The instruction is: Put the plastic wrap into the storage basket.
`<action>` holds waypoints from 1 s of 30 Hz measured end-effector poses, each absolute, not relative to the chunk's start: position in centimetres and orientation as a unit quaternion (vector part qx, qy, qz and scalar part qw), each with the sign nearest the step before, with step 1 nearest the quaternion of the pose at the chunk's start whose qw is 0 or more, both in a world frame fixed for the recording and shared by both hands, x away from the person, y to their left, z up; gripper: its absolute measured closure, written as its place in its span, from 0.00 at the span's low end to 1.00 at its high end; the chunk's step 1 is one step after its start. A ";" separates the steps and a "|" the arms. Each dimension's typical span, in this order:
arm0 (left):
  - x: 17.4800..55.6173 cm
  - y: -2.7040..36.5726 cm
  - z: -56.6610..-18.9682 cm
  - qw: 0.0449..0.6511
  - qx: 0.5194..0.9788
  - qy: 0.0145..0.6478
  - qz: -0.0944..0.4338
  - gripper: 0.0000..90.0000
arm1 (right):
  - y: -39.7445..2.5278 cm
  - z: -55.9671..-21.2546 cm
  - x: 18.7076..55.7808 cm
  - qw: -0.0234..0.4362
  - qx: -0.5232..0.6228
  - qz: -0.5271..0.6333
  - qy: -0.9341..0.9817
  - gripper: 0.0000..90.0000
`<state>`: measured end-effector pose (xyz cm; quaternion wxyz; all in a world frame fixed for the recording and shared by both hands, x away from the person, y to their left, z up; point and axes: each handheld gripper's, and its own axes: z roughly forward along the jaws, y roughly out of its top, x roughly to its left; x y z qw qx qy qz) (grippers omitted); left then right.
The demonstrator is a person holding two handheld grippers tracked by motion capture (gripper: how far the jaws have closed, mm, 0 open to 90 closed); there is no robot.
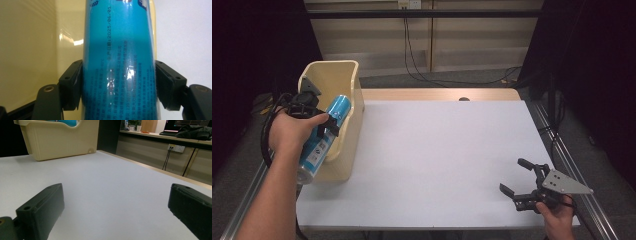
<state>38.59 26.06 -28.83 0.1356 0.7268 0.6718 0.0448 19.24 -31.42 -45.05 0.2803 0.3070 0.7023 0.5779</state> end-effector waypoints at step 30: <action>36.0 16.9 -26.8 0.263 0.780 0.568 0.010 0.28 | -31.3 -44.9 18.9 0.281 0.302 0.577 0.705 0.00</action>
